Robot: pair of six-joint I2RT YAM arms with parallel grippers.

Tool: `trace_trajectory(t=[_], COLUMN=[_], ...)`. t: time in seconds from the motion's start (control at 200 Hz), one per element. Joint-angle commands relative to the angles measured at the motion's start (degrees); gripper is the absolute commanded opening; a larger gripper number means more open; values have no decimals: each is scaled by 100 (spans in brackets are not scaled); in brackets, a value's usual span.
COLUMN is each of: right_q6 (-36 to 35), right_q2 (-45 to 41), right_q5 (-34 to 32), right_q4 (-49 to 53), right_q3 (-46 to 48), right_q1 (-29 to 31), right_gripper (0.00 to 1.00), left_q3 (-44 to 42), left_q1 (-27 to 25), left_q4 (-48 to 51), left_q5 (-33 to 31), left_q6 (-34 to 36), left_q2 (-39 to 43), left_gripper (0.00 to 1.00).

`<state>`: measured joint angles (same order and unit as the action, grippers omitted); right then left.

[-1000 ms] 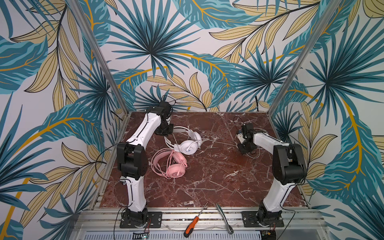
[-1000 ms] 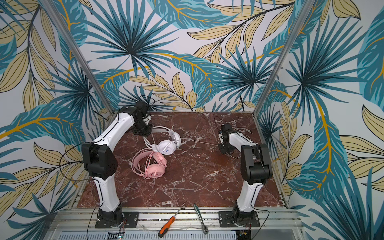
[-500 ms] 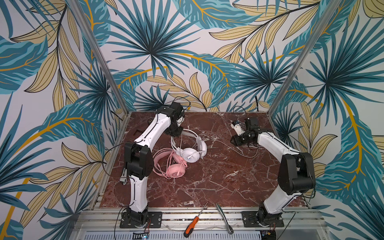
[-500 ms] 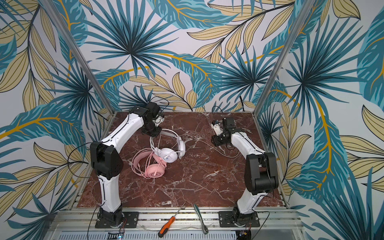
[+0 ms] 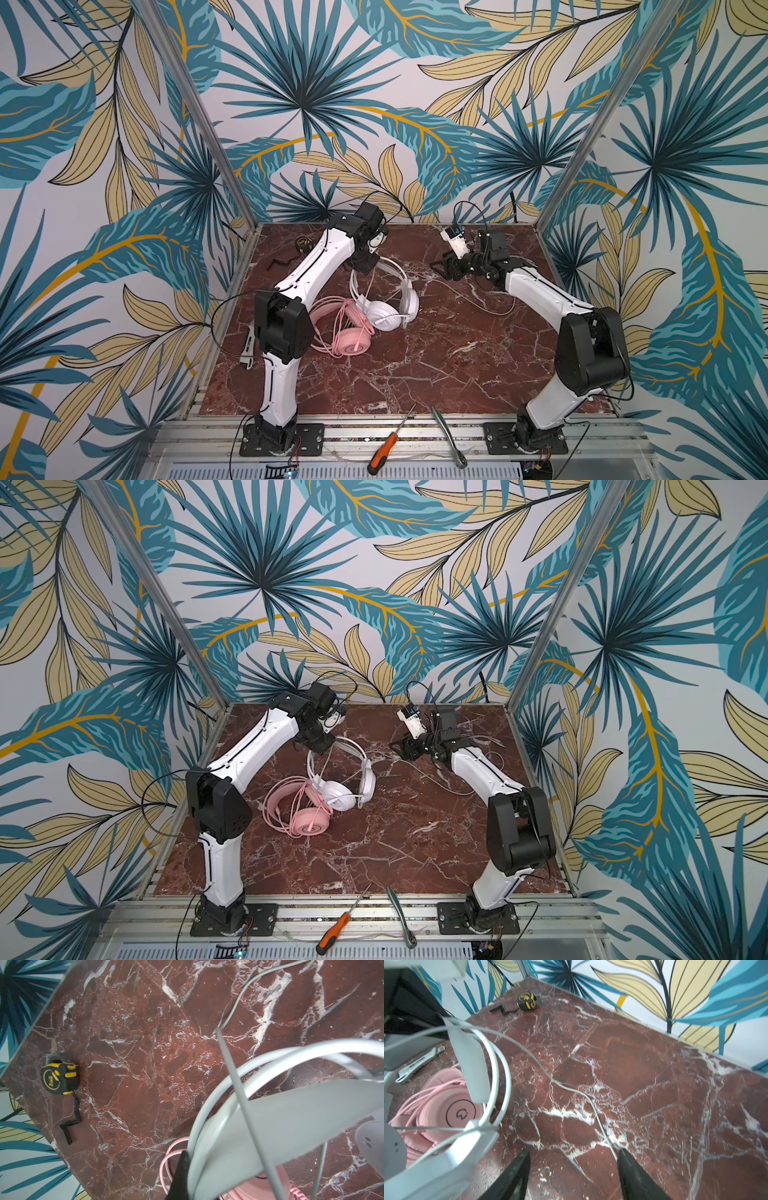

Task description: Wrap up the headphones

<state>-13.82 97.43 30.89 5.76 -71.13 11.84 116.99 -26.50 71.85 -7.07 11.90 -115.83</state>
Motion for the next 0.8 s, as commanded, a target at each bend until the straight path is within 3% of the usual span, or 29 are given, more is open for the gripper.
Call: trace_trajectory(t=[0.0,0.501,0.796], right_q6=[72,495,1014], right_q2=[425,1384,1100], right_q5=[161,244,522], right_q4=[-366,-1177,-2254], right_q3=[-172,-337,513], right_q1=[189,437,485], right_gripper=[68,68,69], left_q3=[-18,-224,-206], left_q1=[-106,-127,-127], left_q4=[1,-47,-41], left_q5=[128,2038,2202], left_q6=[133,219,216], left_q2=[502,1116,1152], left_gripper=[0,0,0])
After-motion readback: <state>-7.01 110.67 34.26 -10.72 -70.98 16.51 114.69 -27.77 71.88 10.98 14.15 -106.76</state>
